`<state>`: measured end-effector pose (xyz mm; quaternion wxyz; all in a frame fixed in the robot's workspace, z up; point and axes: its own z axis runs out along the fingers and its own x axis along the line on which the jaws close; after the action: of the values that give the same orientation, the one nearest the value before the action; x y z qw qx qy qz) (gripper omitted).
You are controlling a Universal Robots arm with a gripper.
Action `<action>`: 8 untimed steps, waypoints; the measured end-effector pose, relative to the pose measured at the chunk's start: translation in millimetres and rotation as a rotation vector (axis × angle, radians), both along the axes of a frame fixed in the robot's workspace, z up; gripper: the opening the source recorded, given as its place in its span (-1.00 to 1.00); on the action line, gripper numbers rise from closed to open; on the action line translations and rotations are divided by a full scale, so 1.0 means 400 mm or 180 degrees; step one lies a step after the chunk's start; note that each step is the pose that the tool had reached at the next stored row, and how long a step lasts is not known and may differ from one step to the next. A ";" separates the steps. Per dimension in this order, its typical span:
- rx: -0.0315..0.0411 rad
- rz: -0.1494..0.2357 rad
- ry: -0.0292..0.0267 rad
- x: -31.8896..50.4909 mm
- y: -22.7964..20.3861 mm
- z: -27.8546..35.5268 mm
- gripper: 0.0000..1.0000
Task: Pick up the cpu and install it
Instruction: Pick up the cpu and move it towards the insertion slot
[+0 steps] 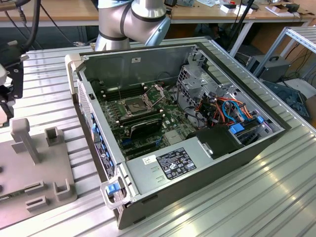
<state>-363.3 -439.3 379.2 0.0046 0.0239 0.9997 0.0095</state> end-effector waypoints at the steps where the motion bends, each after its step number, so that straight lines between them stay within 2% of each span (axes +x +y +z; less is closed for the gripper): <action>1: 0.0000 0.0000 0.0000 0.006 0.000 0.000 0.09; 2: 0.0000 0.0000 0.0000 0.020 0.000 0.000 0.09; 8: 0.0000 0.0000 -0.0001 0.064 0.000 0.000 0.09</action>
<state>-337.7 -439.3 379.1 0.0047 0.0239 0.9997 0.0096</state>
